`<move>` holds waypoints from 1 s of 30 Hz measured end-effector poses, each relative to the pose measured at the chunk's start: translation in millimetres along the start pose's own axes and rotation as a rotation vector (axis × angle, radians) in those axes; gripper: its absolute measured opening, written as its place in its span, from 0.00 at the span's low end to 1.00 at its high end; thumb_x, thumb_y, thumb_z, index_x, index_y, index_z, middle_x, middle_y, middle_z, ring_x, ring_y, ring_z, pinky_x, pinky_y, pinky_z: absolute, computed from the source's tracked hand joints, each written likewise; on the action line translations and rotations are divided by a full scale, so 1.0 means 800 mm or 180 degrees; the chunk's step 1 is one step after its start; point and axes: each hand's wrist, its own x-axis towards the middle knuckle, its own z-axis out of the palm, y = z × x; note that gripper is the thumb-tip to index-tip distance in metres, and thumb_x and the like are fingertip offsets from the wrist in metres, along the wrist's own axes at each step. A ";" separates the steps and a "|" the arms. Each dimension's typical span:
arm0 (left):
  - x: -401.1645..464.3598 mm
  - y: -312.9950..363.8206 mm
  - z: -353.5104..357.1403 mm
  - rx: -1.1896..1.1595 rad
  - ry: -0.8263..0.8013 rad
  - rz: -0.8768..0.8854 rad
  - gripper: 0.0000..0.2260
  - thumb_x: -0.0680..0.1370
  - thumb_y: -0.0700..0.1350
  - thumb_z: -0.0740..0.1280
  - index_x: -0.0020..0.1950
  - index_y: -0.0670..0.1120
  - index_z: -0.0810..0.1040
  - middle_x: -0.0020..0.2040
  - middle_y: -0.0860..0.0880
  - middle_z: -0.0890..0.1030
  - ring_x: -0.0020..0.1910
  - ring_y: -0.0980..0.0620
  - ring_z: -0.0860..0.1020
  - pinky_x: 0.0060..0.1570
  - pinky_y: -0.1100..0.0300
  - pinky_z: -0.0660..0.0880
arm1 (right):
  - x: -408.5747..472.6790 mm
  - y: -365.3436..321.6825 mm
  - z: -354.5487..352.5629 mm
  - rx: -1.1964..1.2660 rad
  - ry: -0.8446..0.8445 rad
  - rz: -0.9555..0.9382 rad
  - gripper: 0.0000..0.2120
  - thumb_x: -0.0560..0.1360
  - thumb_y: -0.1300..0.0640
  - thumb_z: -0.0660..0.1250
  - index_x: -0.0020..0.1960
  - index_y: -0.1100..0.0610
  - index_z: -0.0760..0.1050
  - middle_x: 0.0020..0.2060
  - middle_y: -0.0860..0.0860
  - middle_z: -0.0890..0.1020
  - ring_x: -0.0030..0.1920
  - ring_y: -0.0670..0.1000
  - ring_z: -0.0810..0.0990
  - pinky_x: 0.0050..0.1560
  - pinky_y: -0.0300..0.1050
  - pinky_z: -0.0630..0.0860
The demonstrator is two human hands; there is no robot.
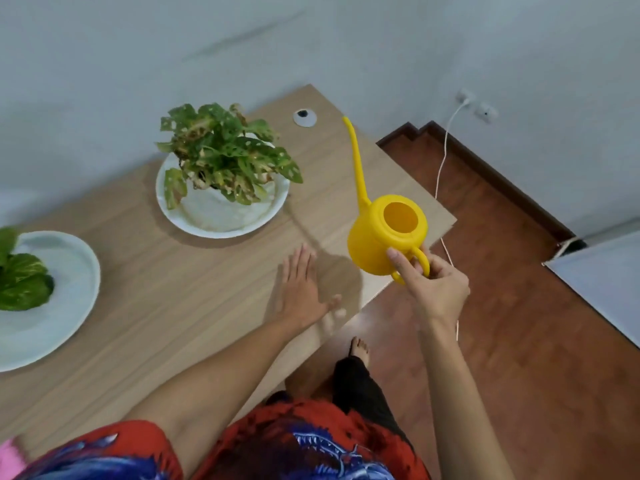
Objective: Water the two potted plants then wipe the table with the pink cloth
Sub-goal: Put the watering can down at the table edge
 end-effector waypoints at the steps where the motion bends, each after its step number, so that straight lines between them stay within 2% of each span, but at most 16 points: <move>1: 0.012 0.011 0.003 0.0047 -0.0016 -0.0020 0.53 0.72 0.76 0.56 0.83 0.41 0.44 0.83 0.42 0.39 0.82 0.44 0.37 0.77 0.48 0.32 | 0.015 0.005 -0.007 -0.0072 0.0053 0.0040 0.26 0.63 0.49 0.84 0.25 0.56 0.68 0.30 0.50 0.82 0.45 0.36 0.83 0.40 0.43 0.75; 4: 0.053 0.052 0.012 0.0101 -0.0146 -0.0057 0.51 0.75 0.71 0.62 0.83 0.40 0.43 0.83 0.41 0.39 0.82 0.43 0.37 0.79 0.44 0.38 | 0.068 0.025 -0.028 -0.0192 0.0119 0.0225 0.26 0.63 0.50 0.84 0.28 0.65 0.71 0.32 0.49 0.82 0.54 0.37 0.83 0.43 0.38 0.77; 7: 0.087 0.084 0.014 0.0085 -0.0075 -0.0113 0.51 0.76 0.70 0.62 0.82 0.39 0.44 0.83 0.39 0.40 0.82 0.42 0.38 0.79 0.43 0.40 | 0.114 0.042 -0.039 -0.0233 0.0130 0.0359 0.27 0.62 0.48 0.84 0.31 0.68 0.74 0.34 0.43 0.84 0.52 0.33 0.82 0.44 0.38 0.79; 9: 0.105 0.099 0.015 0.0088 -0.0047 -0.0149 0.51 0.75 0.72 0.60 0.82 0.40 0.43 0.82 0.39 0.38 0.81 0.43 0.36 0.79 0.44 0.39 | 0.142 0.052 -0.042 -0.0247 0.0101 0.0444 0.27 0.63 0.48 0.83 0.32 0.69 0.75 0.36 0.37 0.83 0.52 0.36 0.83 0.45 0.38 0.80; 10: 0.114 0.105 0.017 0.0116 -0.0061 -0.0205 0.52 0.75 0.73 0.59 0.82 0.40 0.42 0.82 0.40 0.36 0.81 0.43 0.34 0.79 0.44 0.38 | 0.157 0.057 -0.043 -0.0261 0.0087 0.0482 0.27 0.63 0.48 0.83 0.32 0.70 0.75 0.38 0.35 0.83 0.51 0.37 0.84 0.47 0.41 0.81; 12: 0.125 0.116 0.023 0.0117 -0.0108 -0.0340 0.53 0.74 0.76 0.56 0.82 0.41 0.39 0.82 0.40 0.34 0.80 0.44 0.32 0.79 0.44 0.36 | 0.181 0.068 -0.047 -0.0306 0.0050 0.0533 0.28 0.63 0.47 0.83 0.30 0.68 0.73 0.43 0.39 0.85 0.44 0.35 0.83 0.48 0.49 0.83; 14: 0.132 0.124 0.029 0.0054 -0.0178 -0.0514 0.55 0.73 0.77 0.55 0.82 0.41 0.38 0.81 0.40 0.33 0.80 0.45 0.31 0.79 0.44 0.35 | 0.203 0.076 -0.047 -0.0419 -0.0012 0.0560 0.27 0.63 0.47 0.83 0.28 0.64 0.71 0.48 0.44 0.87 0.39 0.32 0.81 0.48 0.50 0.82; 18: 0.133 0.128 0.041 0.0176 -0.0277 -0.0674 0.57 0.71 0.80 0.52 0.81 0.41 0.34 0.80 0.41 0.29 0.78 0.45 0.27 0.78 0.44 0.33 | 0.233 0.087 -0.045 -0.0460 -0.0153 0.0596 0.27 0.64 0.48 0.83 0.32 0.71 0.75 0.48 0.52 0.86 0.43 0.36 0.82 0.43 0.39 0.80; 21: 0.136 0.130 0.044 0.0252 -0.0302 -0.0749 0.57 0.70 0.80 0.51 0.81 0.41 0.33 0.80 0.41 0.28 0.78 0.45 0.27 0.78 0.43 0.33 | 0.252 0.102 -0.043 -0.0538 -0.0274 0.0682 0.30 0.63 0.46 0.83 0.35 0.73 0.76 0.49 0.53 0.88 0.40 0.34 0.80 0.44 0.44 0.80; 22: 0.137 0.130 0.045 0.0264 -0.0301 -0.0775 0.57 0.70 0.80 0.51 0.81 0.41 0.33 0.80 0.41 0.29 0.78 0.45 0.27 0.78 0.43 0.33 | 0.256 0.107 -0.042 -0.0560 -0.0327 0.0696 0.32 0.63 0.45 0.83 0.35 0.74 0.74 0.49 0.53 0.87 0.40 0.32 0.79 0.42 0.42 0.78; 24: 0.138 0.132 0.046 0.0288 -0.0296 -0.0796 0.57 0.70 0.81 0.50 0.81 0.41 0.33 0.80 0.41 0.29 0.78 0.45 0.28 0.78 0.43 0.33 | 0.261 0.119 -0.040 -0.0519 -0.0455 0.0716 0.33 0.63 0.45 0.83 0.35 0.74 0.72 0.49 0.54 0.87 0.47 0.29 0.80 0.42 0.36 0.75; 26: 0.138 0.133 0.047 0.0307 -0.0288 -0.0822 0.57 0.70 0.81 0.50 0.81 0.41 0.33 0.80 0.42 0.29 0.79 0.45 0.28 0.78 0.43 0.33 | 0.264 0.125 -0.039 -0.0488 -0.0555 0.0725 0.32 0.64 0.47 0.83 0.35 0.75 0.72 0.50 0.49 0.86 0.55 0.34 0.81 0.39 0.27 0.72; 27: 0.138 0.134 0.046 0.0311 -0.0291 -0.0828 0.57 0.70 0.81 0.50 0.80 0.41 0.33 0.80 0.42 0.29 0.79 0.45 0.28 0.78 0.43 0.33 | 0.263 0.125 -0.039 -0.0495 -0.0569 0.0722 0.30 0.65 0.47 0.82 0.34 0.73 0.73 0.51 0.46 0.84 0.55 0.37 0.81 0.36 0.26 0.70; 29: 0.138 0.134 0.044 0.0278 -0.0297 -0.0815 0.57 0.70 0.80 0.51 0.80 0.41 0.33 0.80 0.41 0.29 0.79 0.45 0.28 0.78 0.43 0.34 | 0.261 0.128 -0.040 -0.0473 -0.0567 0.0726 0.26 0.66 0.49 0.82 0.31 0.68 0.73 0.48 0.49 0.85 0.51 0.42 0.82 0.33 0.26 0.69; 30: 0.137 0.135 0.044 0.0250 -0.0296 -0.0802 0.57 0.71 0.80 0.52 0.80 0.40 0.33 0.80 0.41 0.30 0.79 0.44 0.28 0.78 0.43 0.34 | 0.260 0.130 -0.040 -0.0436 -0.0602 0.0730 0.25 0.66 0.50 0.82 0.30 0.66 0.72 0.44 0.51 0.84 0.48 0.44 0.81 0.32 0.26 0.68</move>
